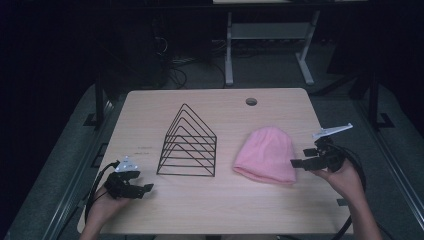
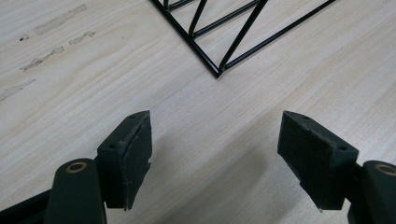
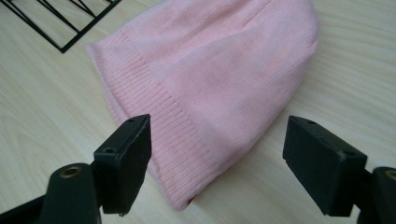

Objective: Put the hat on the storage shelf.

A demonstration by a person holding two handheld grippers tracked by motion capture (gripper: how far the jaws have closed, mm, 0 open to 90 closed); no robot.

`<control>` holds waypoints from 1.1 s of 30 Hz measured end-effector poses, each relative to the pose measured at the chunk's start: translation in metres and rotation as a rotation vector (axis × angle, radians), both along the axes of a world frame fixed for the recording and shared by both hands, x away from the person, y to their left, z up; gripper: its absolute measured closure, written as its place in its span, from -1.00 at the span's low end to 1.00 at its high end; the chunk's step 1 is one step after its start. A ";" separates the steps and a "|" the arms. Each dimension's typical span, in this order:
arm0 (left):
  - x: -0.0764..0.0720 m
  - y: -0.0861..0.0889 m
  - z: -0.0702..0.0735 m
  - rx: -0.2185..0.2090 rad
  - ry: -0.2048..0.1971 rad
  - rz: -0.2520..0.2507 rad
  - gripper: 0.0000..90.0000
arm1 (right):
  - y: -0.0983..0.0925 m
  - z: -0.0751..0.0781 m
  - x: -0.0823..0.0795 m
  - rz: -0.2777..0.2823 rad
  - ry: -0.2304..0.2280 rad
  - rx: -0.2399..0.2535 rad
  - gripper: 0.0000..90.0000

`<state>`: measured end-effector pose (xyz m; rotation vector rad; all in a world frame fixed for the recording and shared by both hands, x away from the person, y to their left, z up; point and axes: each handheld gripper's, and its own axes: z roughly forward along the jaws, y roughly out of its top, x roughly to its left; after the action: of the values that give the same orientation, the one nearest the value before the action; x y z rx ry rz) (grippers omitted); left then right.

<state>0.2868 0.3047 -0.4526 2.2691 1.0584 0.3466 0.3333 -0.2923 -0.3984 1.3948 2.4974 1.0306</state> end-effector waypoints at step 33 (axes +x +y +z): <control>0.002 0.006 -0.002 -0.029 0.012 0.018 -0.42 | 0.017 -0.008 0.117 -0.007 0.122 -0.045 -0.48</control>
<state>0.2883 0.3111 -0.4547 2.2402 1.0839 0.3230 0.4500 -0.2754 -0.4068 1.4951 2.5806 0.9087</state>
